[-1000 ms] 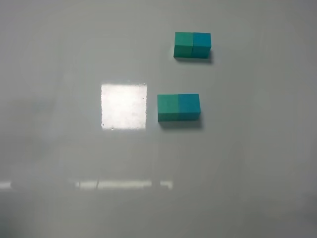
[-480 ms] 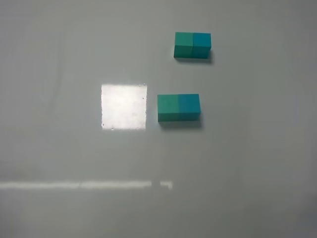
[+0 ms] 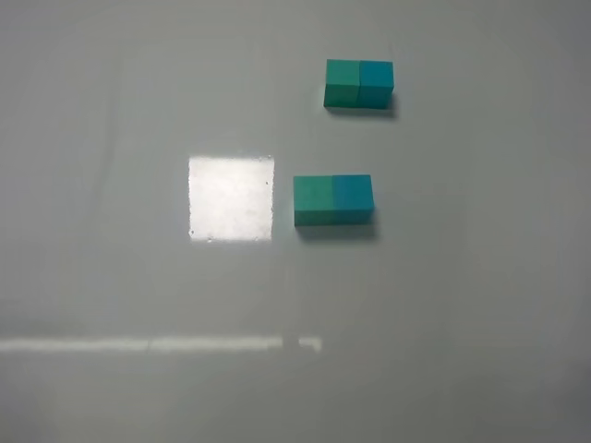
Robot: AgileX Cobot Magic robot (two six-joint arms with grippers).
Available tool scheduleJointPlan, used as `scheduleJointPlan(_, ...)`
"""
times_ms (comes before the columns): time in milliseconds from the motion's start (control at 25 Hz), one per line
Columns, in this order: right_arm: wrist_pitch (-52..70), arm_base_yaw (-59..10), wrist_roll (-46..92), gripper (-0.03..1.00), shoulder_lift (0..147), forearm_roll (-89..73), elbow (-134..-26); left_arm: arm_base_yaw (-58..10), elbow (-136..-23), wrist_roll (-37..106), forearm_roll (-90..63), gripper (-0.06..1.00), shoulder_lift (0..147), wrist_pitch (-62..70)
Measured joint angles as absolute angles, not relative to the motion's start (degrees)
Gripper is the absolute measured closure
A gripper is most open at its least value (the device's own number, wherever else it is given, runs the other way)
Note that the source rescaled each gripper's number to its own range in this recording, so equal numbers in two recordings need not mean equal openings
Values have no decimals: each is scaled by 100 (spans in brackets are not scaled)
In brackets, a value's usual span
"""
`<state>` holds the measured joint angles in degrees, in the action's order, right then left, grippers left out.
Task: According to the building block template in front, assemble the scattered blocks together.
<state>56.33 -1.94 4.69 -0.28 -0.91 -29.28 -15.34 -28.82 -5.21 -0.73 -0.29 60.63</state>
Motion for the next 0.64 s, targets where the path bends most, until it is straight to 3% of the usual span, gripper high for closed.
scheduleJointPlan(280,5633,-194,469,30,-28,-91,-2928,-329,-2882,-542,-112,9,-29,6057)
scheduleJointPlan(640,5633,-194,469,30,-28,-91,-2928,-244,-2882,-542,-112,9,-29,6057)
